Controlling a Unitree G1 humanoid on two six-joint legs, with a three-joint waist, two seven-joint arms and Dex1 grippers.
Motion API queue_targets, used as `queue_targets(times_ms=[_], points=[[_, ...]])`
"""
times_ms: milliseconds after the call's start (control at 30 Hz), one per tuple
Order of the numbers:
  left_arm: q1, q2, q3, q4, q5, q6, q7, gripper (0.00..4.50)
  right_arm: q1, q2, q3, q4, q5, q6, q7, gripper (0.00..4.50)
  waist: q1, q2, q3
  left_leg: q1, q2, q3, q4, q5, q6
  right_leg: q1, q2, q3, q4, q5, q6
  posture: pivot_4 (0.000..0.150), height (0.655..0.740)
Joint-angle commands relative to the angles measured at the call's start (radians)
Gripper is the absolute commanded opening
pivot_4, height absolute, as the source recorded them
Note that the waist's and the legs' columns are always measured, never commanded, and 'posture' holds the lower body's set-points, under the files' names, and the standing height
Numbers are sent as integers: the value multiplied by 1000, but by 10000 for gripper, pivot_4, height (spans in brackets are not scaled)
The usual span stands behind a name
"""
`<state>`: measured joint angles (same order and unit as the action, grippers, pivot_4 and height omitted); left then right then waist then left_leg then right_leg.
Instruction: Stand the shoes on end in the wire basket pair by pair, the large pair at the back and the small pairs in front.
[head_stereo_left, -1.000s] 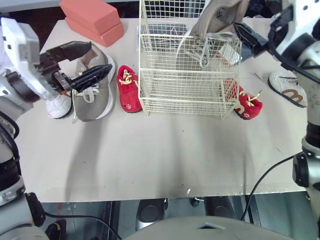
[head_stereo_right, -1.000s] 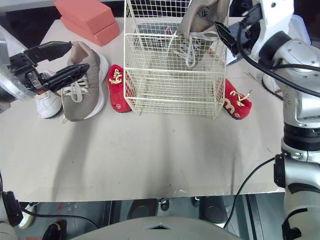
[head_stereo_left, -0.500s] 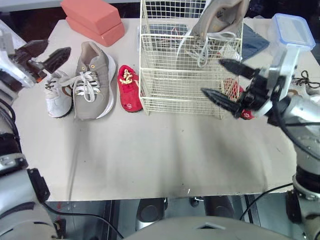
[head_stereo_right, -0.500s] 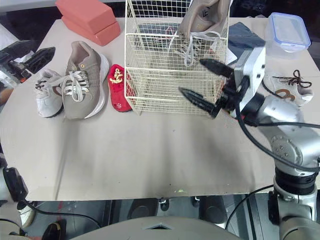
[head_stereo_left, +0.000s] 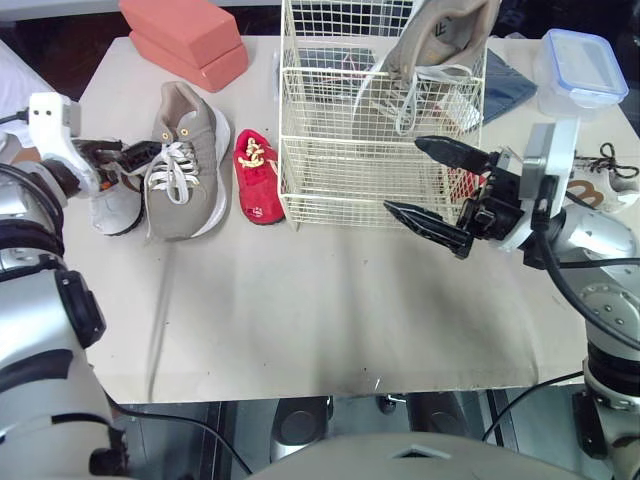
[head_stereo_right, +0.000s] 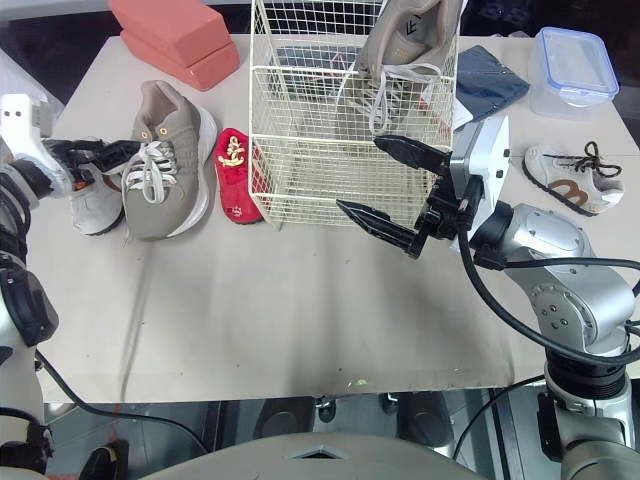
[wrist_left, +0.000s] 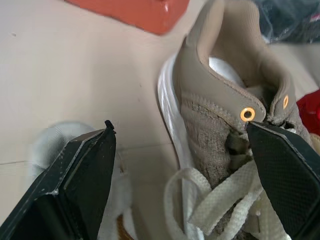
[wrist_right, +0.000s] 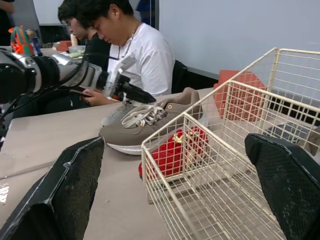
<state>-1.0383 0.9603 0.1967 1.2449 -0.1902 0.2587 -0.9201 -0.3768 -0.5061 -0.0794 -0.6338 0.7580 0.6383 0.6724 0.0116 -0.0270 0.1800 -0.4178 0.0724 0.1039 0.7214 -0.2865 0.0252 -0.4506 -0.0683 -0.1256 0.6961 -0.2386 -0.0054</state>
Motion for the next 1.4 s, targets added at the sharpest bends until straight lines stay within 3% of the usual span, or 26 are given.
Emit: queue_targets(times_ms=[33, 100, 200, 333, 367, 400, 500, 800, 1100, 1233, 1400], points=[[-34, -10, -23, 31, 50, 4, -14, 45000, 6, -6, 5, -33, -18, -62, 15, 44492, -1, 0, 0, 0, 0, 0, 0, 0, 0, 0, 0, 0, 0, 0, 0, 1500, 6860], [-41, -18, -27, 40, 64, 6, -28, 45000, 10, -9, 12, -27, -40, -83, 18, 44492, -1, 0, 0, 0, 0, -1, 0, 0, 0, 0, 0, 0, 0, 0, 0, 1500, 6860], [-46, -25, -25, 51, 82, 23, -41, 37176, 20, -9, 22, -19, -64, -108, 21, 45000, 0, 0, 0, 0, 0, 0, 0, 0, 0, 0, 0, 0, 1, 0, 0, 1500, 6860], [-40, -23, -38, 55, 110, 41, -64, 18449, 30, -7, 33, -16, -83, -129, 20, 45000, -2, 0, 0, 0, 0, 0, 1, 0, 0, 0, 0, 0, 1, 0, 0, 1500, 6860], [-38, -22, -39, 56, 115, 40, -61, 16707, 31, -6, 34, -15, -86, -133, 20, 45000, -4, 0, 0, 1, 0, 0, 0, 0, 0, 0, 0, 0, 1, 0, 0, 1500, 6860], [-36, -21, -37, 56, 117, 38, -59, 9640, 33, -6, 35, -14, -89, -135, 21, 45000, -5, 0, 0, 1, 0, 0, 0, 0, 0, 0, 0, 1, 1, 0, 0, 1500, 6860], [-37, -18, -13, 56, 102, 38, -56, 2908, 35, -6, 39, -8, -97, -144, 24, 45000, -7, 0, 0, 2, 0, 0, 0, 0, 0, 0, 0, 1, 2, 0, 0, 1500, 6860], [-69, 23, 141, 30, -14, 4, -56, 2670, 21, -5, 47, 24, -110, -167, 39, 45000, -16, -3, 1, 1, 0, -1, 1, 0, 0, 0, 0, 0, 2, 0, 0, 1500, 6860], [-259, 41, 316, -82, -195, -65, -129, 2564, -10, 17, 52, 61, -106, -189, 44, 45000, -20, -11, 2, -6, 1, -2, 3, 0, 0, -2, -2, -4, 1, 0, 0, 1500, 6860], [-328, -34, 331, -181, -256, -92, -150, 2564, -25, 38, 40, 80, -116, -216, 28, 45000, -19, -11, 2, -12, 1, -5, 9, 0, 0, -5, -2, -9, 2, 0, 0, 1500, 6860], [-393, -199, 321, -300, -286, -189, -51, 2564, -42, 47, 25, 102, -134, -242, 8, 45000, -6, -11, 2, -15, 0, -7, 17, 0, 0, -4, -3, -12, 7, 0, 0, 1500, 6860]])
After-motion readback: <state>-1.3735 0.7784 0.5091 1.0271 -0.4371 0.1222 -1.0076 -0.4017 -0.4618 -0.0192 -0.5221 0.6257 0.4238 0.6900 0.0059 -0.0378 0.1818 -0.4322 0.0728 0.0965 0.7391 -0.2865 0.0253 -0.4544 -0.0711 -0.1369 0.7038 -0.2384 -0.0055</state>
